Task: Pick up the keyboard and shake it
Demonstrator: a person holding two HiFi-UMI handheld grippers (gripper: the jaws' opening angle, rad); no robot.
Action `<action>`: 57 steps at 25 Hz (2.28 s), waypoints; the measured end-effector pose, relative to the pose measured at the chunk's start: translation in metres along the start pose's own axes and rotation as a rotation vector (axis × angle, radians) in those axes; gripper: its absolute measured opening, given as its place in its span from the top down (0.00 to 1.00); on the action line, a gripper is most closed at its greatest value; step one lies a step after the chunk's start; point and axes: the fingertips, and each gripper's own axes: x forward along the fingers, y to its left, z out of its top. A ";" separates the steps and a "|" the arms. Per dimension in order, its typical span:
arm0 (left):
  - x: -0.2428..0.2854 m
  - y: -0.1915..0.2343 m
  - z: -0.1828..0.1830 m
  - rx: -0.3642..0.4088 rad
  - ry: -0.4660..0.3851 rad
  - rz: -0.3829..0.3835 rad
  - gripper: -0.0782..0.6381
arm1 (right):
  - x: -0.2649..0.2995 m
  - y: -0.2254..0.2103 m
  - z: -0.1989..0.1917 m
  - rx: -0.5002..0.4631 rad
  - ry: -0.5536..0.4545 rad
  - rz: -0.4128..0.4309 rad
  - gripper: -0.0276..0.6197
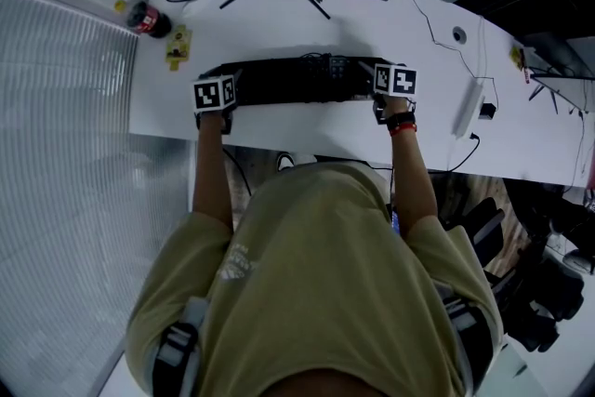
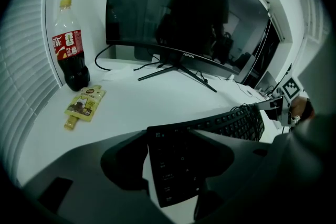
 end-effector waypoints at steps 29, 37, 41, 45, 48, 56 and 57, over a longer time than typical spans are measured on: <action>-0.040 -0.003 0.029 0.152 -0.188 0.115 0.66 | -0.047 0.012 0.028 -0.165 -0.307 -0.067 0.48; -0.063 -0.016 0.023 0.193 -0.303 0.152 0.67 | -0.062 0.019 0.012 -0.264 -0.381 -0.120 0.49; -0.071 -0.018 0.014 0.198 -0.317 0.168 0.67 | -0.070 0.022 0.006 -0.303 -0.392 -0.140 0.49; -0.079 -0.014 0.010 0.189 -0.335 0.186 0.73 | -0.073 0.024 -0.002 -0.308 -0.393 -0.150 0.49; -0.082 -0.013 0.006 0.191 -0.339 0.190 0.73 | -0.076 0.024 -0.008 -0.309 -0.384 -0.165 0.49; -0.091 -0.016 -0.005 0.197 -0.350 0.182 0.73 | -0.085 0.026 -0.019 -0.316 -0.382 -0.196 0.49; -0.091 -0.017 -0.007 0.197 -0.352 0.182 0.73 | -0.087 0.027 -0.020 -0.313 -0.387 -0.195 0.49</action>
